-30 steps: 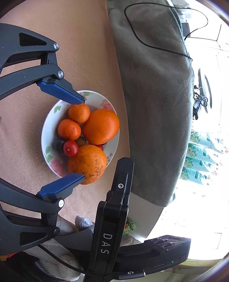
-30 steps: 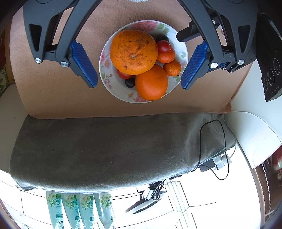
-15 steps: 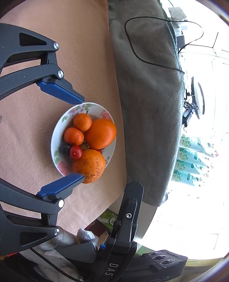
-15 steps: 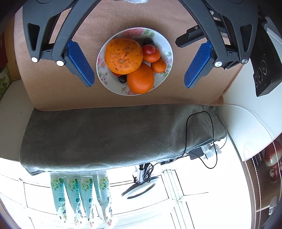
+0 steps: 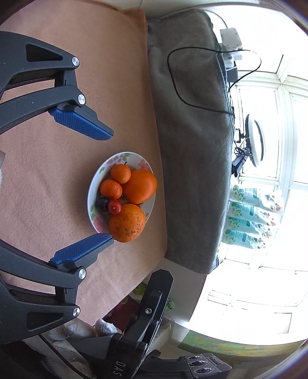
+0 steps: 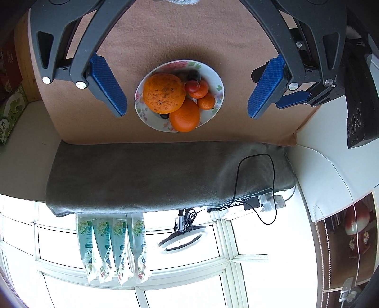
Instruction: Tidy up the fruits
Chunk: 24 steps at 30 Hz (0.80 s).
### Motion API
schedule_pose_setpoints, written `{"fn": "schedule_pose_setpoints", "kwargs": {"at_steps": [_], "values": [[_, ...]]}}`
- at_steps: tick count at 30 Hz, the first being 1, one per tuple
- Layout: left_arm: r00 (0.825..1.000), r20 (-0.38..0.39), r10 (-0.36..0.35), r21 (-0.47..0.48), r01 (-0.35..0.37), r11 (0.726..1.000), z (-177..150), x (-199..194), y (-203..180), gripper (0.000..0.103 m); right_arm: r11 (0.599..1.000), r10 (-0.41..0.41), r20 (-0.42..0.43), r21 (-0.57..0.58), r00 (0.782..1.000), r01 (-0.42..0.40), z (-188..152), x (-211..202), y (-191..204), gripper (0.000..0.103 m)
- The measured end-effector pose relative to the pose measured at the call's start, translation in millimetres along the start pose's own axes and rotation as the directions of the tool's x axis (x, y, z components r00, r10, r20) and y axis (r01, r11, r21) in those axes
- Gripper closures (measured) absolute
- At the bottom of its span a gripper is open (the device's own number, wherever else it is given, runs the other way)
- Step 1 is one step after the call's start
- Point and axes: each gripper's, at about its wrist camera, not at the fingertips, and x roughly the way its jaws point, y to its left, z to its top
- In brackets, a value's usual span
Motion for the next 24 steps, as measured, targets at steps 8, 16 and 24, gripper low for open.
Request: {"fn": "schedule_pose_setpoints", "kwargs": {"at_steps": [8, 16, 24], "values": [[0.999, 0.004, 0.050, -0.010, -0.050, 0.999, -7.1, -13.7, 2.7, 0.022, 0.999, -0.028, 0.000, 0.020, 1.000, 0.028, -18.9, -19.3, -3.1, 0.000], [0.997, 0.009, 0.071, -0.018, -0.071, 0.997, -9.3, -21.2, 7.5, 0.022, 0.997, -0.049, -0.008, 0.057, 0.999, 0.050, -30.4, -30.8, -12.5, 0.000], [0.997, 0.006, 0.078, -0.021, -0.078, 0.997, -11.2, -24.0, 8.3, 0.022, 0.995, -0.067, -0.014, 0.078, 0.998, 0.068, -31.9, -32.8, -20.5, 0.000]]}}
